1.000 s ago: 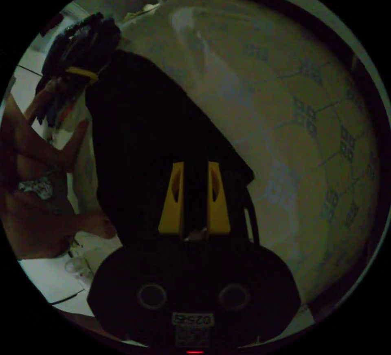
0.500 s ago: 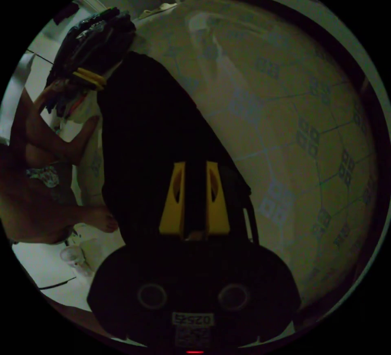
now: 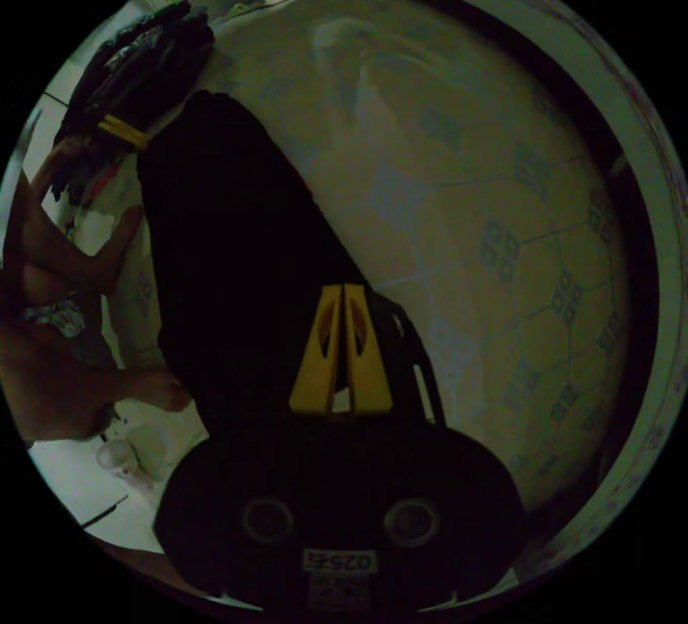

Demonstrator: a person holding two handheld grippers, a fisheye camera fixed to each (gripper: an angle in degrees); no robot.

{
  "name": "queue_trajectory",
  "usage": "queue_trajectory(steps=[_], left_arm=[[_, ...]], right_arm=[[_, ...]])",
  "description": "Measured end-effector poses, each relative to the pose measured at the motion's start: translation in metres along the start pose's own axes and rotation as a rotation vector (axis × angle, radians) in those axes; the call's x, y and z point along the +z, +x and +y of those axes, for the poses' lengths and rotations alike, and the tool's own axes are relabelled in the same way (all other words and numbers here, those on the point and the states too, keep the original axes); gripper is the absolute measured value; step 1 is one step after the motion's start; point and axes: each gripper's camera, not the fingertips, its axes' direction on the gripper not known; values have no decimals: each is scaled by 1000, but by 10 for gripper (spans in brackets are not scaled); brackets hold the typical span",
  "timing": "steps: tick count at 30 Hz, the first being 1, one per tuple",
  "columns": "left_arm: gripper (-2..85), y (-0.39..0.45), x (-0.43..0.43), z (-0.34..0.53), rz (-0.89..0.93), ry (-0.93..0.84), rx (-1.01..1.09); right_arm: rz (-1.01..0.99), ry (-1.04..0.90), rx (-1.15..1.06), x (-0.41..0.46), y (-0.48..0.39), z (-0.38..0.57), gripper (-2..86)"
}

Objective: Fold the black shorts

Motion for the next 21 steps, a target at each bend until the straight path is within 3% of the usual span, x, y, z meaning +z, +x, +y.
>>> queue_trajectory(steps=[4,12,16,19,21], left_arm=[[-10,-12,58,-18,26,-36,28],[-10,-45,87,-13,91,30,-76],[-9,-53,79,-30,125,236,-89],[-10,-43,94,-75,29,318,7],[-10,-37,117,-108,-48,256,79]], right_arm=[[-102,-44,59,40,21,11,-6],[-265,146,201,9,47,91,78],[-314,122,230,1,28,131,84],[-335,130,267,11,4,156,87],[-312,77,284,23,-12,172,92]])
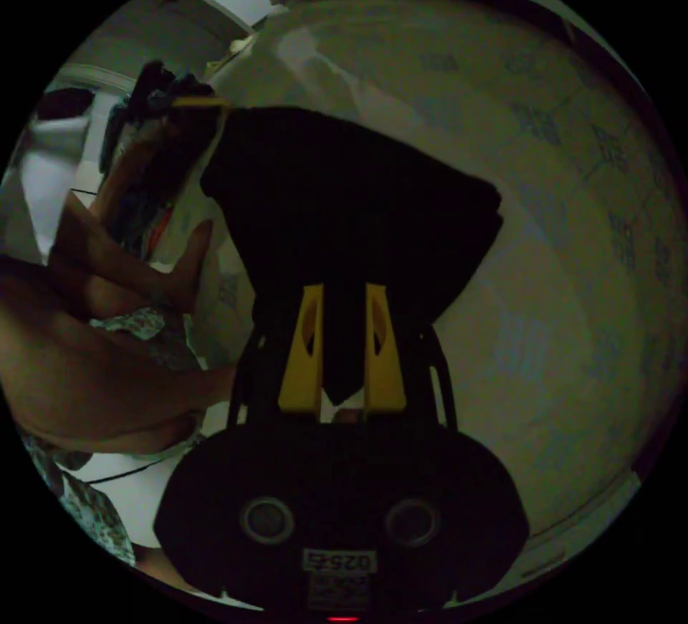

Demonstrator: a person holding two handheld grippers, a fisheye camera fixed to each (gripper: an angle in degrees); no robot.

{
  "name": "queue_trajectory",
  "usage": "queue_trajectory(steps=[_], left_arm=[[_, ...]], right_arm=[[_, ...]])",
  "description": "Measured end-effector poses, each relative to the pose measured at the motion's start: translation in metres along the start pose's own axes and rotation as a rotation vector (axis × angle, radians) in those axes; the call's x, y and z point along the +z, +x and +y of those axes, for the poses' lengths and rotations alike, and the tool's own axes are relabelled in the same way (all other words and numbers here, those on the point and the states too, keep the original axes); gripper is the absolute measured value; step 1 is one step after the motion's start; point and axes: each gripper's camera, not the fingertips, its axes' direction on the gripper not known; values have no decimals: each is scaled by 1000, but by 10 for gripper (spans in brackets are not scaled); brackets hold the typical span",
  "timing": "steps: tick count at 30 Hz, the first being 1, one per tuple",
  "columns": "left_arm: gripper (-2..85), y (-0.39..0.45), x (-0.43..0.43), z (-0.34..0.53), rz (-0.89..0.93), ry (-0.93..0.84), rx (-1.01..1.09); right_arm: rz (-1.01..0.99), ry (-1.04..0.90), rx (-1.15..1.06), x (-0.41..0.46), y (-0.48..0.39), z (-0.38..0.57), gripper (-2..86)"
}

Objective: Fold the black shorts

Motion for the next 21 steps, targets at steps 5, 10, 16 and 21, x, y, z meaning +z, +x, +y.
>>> queue_trajectory(steps=[5,10,16,21], left_arm=[[-10,-7,83,-28,-111,-247,97],[-9,-33,118,-25,-106,-250,138],[-2,-71,113,-21,-4,-144,109],[93,-54,121,-76,460,114,280]], right_arm=[[169,-95,62,29,-12,67,78],[353,-98,35,53,1,124,50],[150,77,201,17,50,177,54],[-90,377,496,-11,110,257,112]])
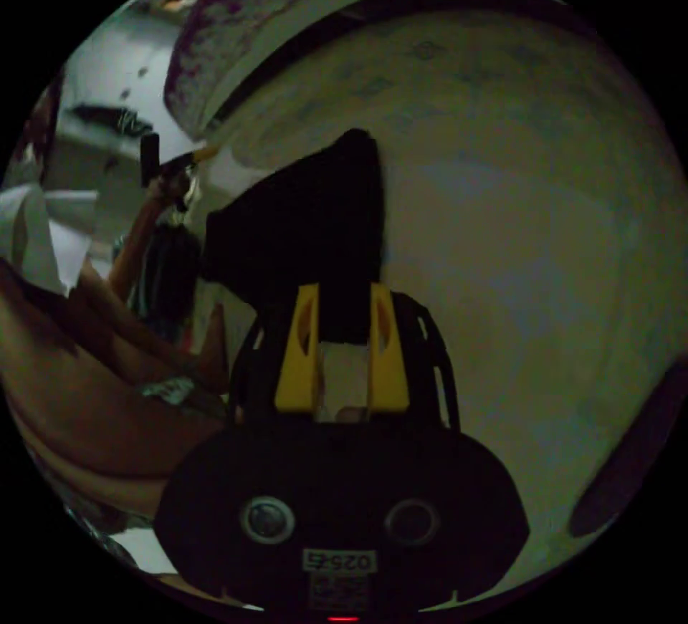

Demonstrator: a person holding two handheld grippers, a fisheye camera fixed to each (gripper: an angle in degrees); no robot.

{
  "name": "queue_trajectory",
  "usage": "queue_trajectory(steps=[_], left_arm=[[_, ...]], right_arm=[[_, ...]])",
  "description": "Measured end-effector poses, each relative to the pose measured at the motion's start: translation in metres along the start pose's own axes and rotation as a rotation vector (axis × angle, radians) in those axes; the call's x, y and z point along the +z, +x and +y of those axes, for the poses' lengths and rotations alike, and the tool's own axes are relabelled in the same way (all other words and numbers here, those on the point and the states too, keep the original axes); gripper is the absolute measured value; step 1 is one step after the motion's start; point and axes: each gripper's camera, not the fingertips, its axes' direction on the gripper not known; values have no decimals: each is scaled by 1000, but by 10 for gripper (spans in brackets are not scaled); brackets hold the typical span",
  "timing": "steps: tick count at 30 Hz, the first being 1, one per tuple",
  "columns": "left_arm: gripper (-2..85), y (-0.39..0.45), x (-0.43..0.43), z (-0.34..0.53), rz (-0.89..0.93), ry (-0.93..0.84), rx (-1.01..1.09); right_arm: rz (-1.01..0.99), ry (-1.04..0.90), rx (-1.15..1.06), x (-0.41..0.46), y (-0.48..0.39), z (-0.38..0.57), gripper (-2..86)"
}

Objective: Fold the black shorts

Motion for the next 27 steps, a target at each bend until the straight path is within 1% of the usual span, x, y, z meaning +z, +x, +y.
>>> queue_trajectory(steps=[1,2,4,5,6,8,9,10,11,14,16,17,18,20,21,22,23,25,27], left_arm=[[112,3,29,-23,75,-55,88],[126,10,62,-45,91,-152,207],[139,17,112,-71,117,-262,361],[147,19,143,-87,167,-339,421],[149,18,157,-93,187,-376,442],[156,15,203,-112,170,-524,514],[158,14,211,-116,159,-553,526],[157,14,227,-119,124,-612,573],[155,13,239,-121,128,-659,605],[128,10,266,-114,178,-785,630],[108,11,269,-109,116,-792,712],[98,8,271,-107,98,-800,707],[92,6,271,-106,98,-808,710],[42,-5,271,-101,91,-810,709],[32,-8,271,-99,93,-822,718],[14,-12,272,-94,121,-850,730],[1,-18,274,-95,137,-871,693],[-8,-23,273,-98,138,-901,666],[-10,-21,269,-105,101,-884,702]], right_arm=[[-37,26,89,-3,25,11,128],[-90,58,152,-6,46,24,135],[-159,112,239,-10,74,43,149],[-195,130,269,-12,88,53,159],[-202,130,283,-12,94,57,163],[-210,142,308,-13,112,70,174],[-220,154,313,-14,116,73,174],[-248,172,320,-16,125,77,174],[-285,187,329,-18,134,82,170],[-378,233,365,-17,157,91,151],[-415,246,371,-15,168,92,132],[-439,246,373,-13,175,91,120],[-444,241,372,-12,177,90,111],[-418,204,346,-11,183,84,72],[-413,188,340,-10,185,82,62],[-409,152,348,-9,191,79,51],[-420,126,341,-10,198,77,44],[-408,132,325,-20,209,76,38],[-379,162,295,-43,221,75,35]])
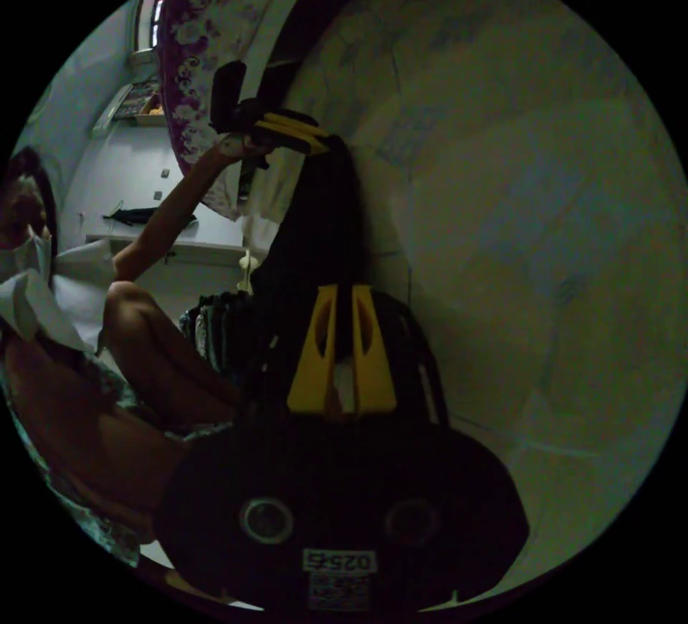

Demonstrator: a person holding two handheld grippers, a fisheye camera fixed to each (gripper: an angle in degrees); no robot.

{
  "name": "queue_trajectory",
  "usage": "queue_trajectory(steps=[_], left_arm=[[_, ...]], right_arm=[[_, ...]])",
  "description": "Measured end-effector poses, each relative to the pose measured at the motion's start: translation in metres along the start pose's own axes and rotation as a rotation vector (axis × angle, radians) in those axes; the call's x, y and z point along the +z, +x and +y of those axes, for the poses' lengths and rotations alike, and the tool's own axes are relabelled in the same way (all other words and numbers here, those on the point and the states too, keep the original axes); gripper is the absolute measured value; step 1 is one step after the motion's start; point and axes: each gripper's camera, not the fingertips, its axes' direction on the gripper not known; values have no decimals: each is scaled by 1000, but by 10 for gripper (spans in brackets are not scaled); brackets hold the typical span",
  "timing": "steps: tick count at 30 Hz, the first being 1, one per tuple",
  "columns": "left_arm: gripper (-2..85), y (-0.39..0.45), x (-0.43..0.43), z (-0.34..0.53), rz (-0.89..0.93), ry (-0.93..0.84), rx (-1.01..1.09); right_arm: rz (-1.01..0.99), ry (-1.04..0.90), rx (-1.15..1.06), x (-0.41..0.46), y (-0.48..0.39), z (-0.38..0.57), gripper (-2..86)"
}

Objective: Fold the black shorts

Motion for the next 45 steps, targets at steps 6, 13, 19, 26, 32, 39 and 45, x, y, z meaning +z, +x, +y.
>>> queue_trajectory(steps=[6,13,19,26,32,39,45], left_arm=[[-11,3,-64,-28,-128,183,84],[-14,26,-142,39,-121,495,182],[-12,73,-126,190,-155,453,213],[-11,86,-39,293,-161,529,-40],[-11,118,-82,338,-171,773,-8],[25,101,-73,344,17,452,-176],[38,59,-151,390,248,965,-507]], right_arm=[[145,78,-113,-133,3,-36,30],[170,98,-410,-185,-103,-37,31],[396,-153,-716,-57,-173,0,37],[423,-250,-605,29,-113,17,38],[421,-184,-605,-31,-135,10,44],[362,-372,-537,-18,-100,-1,106],[198,7,-338,-114,-70,-28,119]])
